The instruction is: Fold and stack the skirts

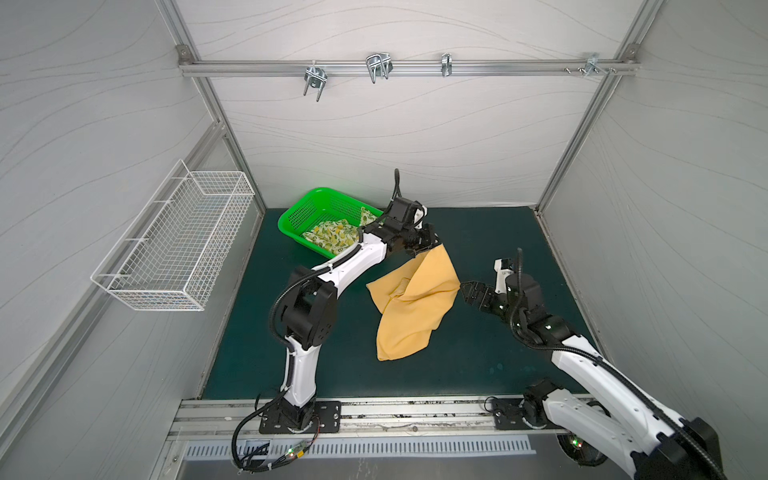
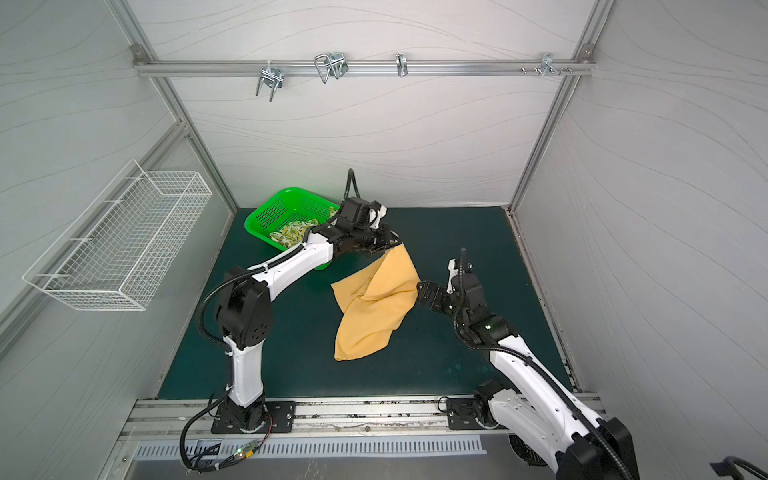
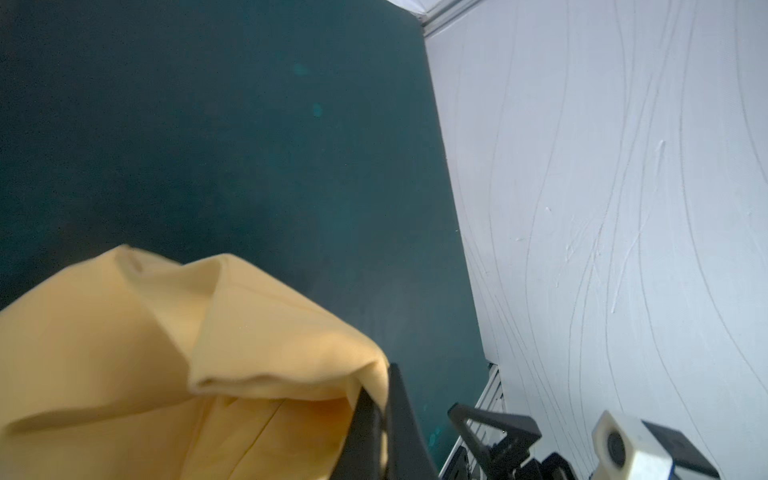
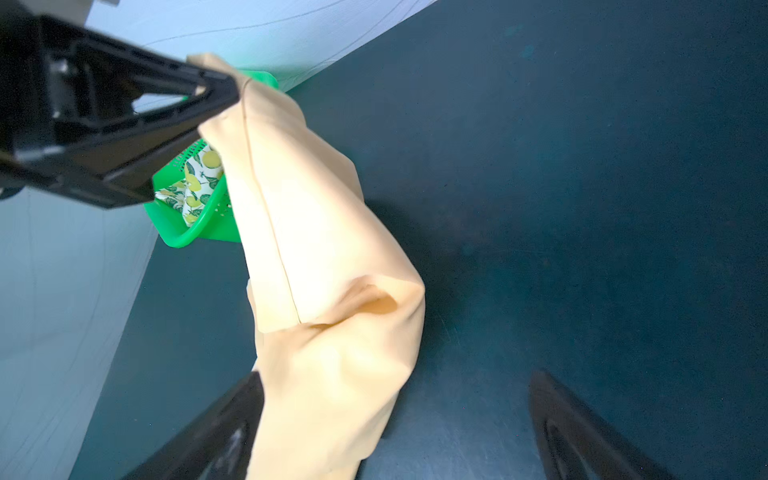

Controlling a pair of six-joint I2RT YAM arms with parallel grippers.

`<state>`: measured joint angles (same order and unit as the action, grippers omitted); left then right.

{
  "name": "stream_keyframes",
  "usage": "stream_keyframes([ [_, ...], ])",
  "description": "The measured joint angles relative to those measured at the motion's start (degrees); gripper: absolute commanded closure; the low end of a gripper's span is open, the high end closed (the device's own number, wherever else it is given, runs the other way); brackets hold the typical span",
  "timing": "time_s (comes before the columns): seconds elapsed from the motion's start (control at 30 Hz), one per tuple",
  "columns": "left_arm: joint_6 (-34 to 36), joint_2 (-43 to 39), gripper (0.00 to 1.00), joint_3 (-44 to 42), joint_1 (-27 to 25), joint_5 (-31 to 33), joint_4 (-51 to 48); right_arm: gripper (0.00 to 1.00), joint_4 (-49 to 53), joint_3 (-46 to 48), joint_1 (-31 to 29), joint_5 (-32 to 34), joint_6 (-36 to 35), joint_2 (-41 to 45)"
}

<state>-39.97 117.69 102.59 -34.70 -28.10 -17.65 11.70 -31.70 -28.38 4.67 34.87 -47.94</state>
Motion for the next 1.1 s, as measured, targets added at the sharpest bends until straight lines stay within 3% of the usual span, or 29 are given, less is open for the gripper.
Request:
stream_keyframes([
  [0.13, -1.14, 8.87, 0.98, 10.25, -2.99, -2.16, -0.59, 0.01, 3.82, 0.90, -2.64, 3.32, -0.37, 3.23],
  [0.27, -2.23, 15.96, 0.78, 17.90, -4.79, -4.35, -1.42, 0.01, 6.27, 1.03, -4.85, 6.01, -0.44, 5.16],
  [0.47, -3.06, 16.52, 0.09, 18.08, -4.66, -6.25, -2.60, 0.01, 8.17, 0.83, -6.75, 8.92, -1.55, 5.38],
  [0.53, -3.26, 14.56, 0.01, 16.17, -3.56, -6.27, -2.67, 0.01, 8.72, 0.17, -7.48, 9.75, -2.10, 4.70],
  [0.7, -3.13, 3.39, 0.01, 6.99, 1.95, -4.72, -3.43, 0.01, 8.96, -3.26, -9.40, 11.43, -3.91, 1.31],
  [0.87, -2.84, -13.60, 0.01, -5.73, 8.20, -1.73, -3.26, 0.01, 8.50, -7.41, -9.86, 12.26, -6.23, -4.52],
  [1.1, -1.57, -31.45, 0.01, -27.17, 7.56, 3.06, -2.27, 0.01, 7.93, -14.67, -9.40, 12.46, -10.38, -16.90],
])
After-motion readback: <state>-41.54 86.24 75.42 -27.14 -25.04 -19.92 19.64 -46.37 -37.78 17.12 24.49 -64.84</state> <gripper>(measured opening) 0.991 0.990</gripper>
